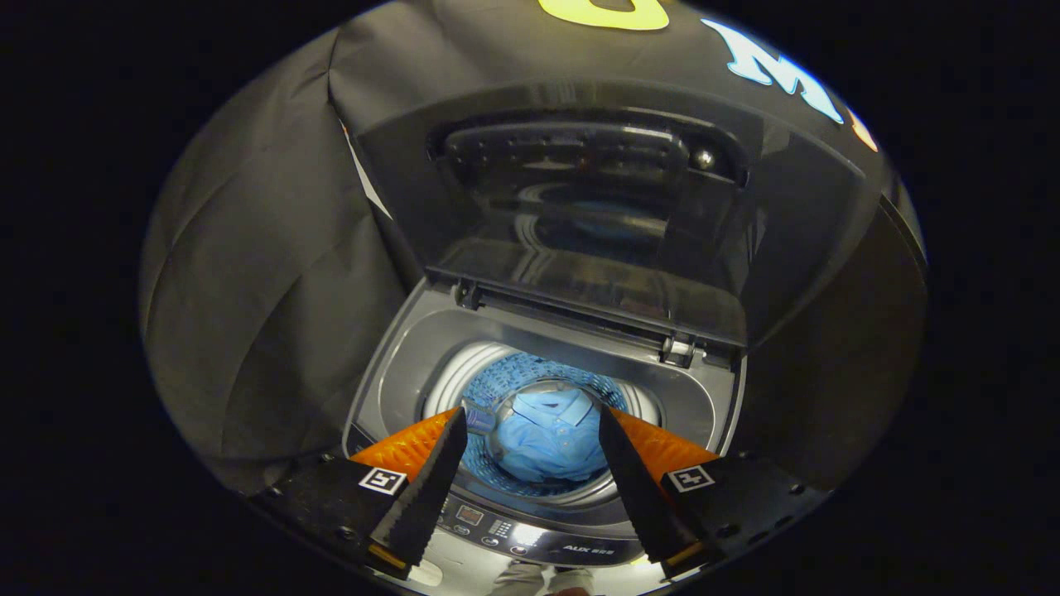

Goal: Put the clothes into the washing machine and then close the washing machine lid.

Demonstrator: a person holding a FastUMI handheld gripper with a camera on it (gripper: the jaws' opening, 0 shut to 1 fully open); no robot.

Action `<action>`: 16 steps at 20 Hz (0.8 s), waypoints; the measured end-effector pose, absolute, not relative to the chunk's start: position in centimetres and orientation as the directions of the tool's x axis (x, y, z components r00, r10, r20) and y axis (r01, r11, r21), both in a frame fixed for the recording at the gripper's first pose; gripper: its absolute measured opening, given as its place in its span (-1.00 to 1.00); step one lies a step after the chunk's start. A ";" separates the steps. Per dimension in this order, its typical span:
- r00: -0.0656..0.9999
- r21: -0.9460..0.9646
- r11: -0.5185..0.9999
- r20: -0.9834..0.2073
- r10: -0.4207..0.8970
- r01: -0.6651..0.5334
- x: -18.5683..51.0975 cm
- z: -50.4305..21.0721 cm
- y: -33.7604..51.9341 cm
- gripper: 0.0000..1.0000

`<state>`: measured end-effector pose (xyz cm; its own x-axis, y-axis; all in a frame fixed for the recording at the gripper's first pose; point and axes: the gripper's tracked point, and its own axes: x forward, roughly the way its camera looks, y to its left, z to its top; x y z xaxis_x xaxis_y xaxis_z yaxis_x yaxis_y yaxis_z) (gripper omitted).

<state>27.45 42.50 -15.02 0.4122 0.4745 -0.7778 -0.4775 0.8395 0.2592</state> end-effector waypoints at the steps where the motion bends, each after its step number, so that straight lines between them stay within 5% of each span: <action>1: 0.421 0.268 0.839 -0.768 0.483 -0.473 27.7 -14.1 42.5 0.97; 16: 0.609 0.565 0.744 -0.462 0.644 -0.357 35.9 6.6 41.6 0.96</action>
